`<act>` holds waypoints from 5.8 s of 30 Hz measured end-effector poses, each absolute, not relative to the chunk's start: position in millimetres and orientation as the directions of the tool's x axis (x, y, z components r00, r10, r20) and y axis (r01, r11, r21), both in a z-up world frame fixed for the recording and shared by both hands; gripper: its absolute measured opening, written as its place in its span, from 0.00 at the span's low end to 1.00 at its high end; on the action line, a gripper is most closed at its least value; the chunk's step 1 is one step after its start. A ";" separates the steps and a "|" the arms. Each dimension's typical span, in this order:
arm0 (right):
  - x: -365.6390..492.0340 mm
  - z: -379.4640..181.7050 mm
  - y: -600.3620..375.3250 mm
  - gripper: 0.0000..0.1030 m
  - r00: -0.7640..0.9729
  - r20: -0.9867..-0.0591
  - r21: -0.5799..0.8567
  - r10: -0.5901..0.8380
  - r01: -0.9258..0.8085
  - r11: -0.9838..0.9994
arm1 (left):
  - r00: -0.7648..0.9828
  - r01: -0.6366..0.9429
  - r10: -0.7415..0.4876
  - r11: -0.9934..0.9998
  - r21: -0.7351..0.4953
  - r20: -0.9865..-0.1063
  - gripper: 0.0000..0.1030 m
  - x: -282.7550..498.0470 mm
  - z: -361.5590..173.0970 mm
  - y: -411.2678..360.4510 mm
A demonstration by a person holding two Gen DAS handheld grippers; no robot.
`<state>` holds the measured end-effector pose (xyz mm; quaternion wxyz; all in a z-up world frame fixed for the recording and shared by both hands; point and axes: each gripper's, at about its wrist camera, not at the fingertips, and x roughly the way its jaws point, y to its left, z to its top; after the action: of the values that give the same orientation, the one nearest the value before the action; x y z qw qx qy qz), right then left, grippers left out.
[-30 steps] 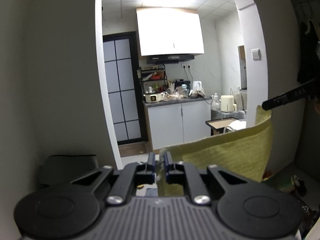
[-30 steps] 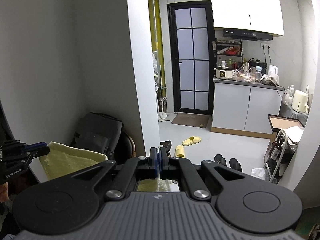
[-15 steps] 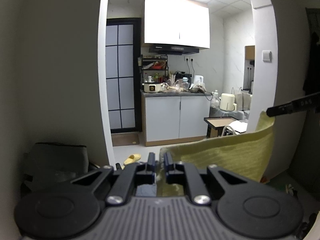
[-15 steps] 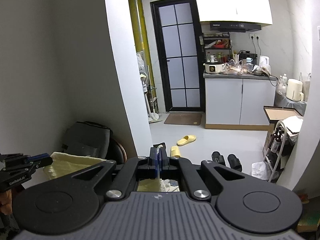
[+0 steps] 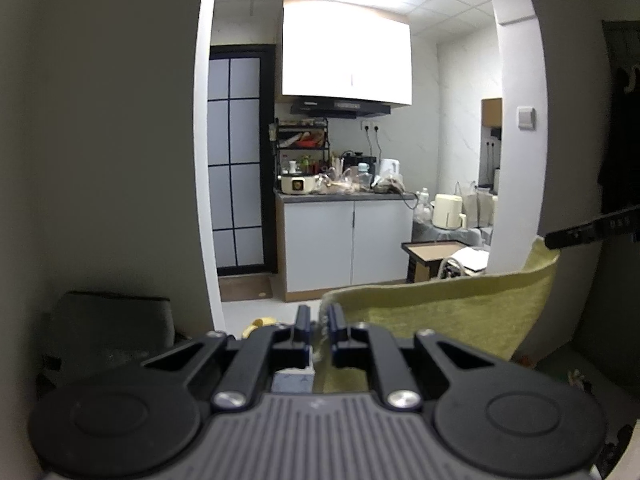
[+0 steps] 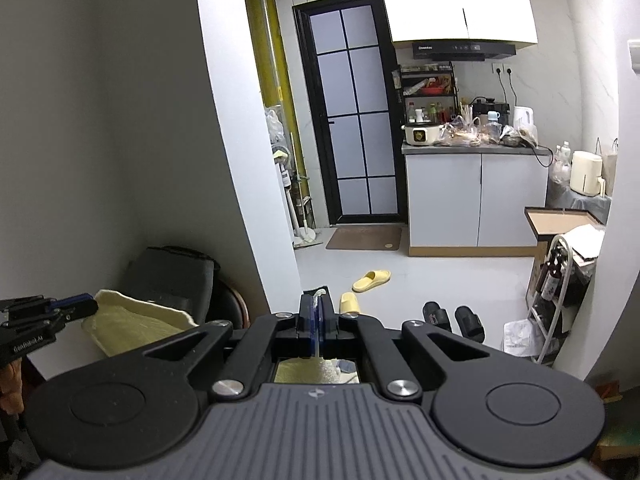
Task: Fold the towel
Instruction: 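Hold the towel spread between both grippers and lower it onto the table, then lay the towel flat and open both grippers, then withdraw both grippers from the flat towel, then move both grippers to the two corners of one towel edge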
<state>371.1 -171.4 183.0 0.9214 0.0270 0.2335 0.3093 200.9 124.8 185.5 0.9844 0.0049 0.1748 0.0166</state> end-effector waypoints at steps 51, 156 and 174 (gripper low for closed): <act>184.8 -74.5 -277.1 0.02 0.626 -0.488 0.459 0.609 -0.410 0.789 | 0.724 0.281 -0.206 0.960 0.010 -0.658 0.09 62.2 -0.9 59.6; 131.9 -74.9 -250.1 0.73 0.600 -0.645 -0.259 0.473 -0.754 0.603 | 0.693 0.091 -0.025 0.994 0.054 -0.721 0.90 3.6 -40.1 26.5; 151.7 -69.6 -229.8 0.54 0.488 -0.703 -0.320 0.518 -0.867 0.383 | 0.603 0.439 -0.210 0.893 0.100 -0.770 0.83 25.2 -23.9 50.4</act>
<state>151.7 -229.8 -69.6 0.7916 -0.3426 0.2545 0.4372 25.2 50.4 -23.9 0.8841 0.1409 0.4060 -0.1836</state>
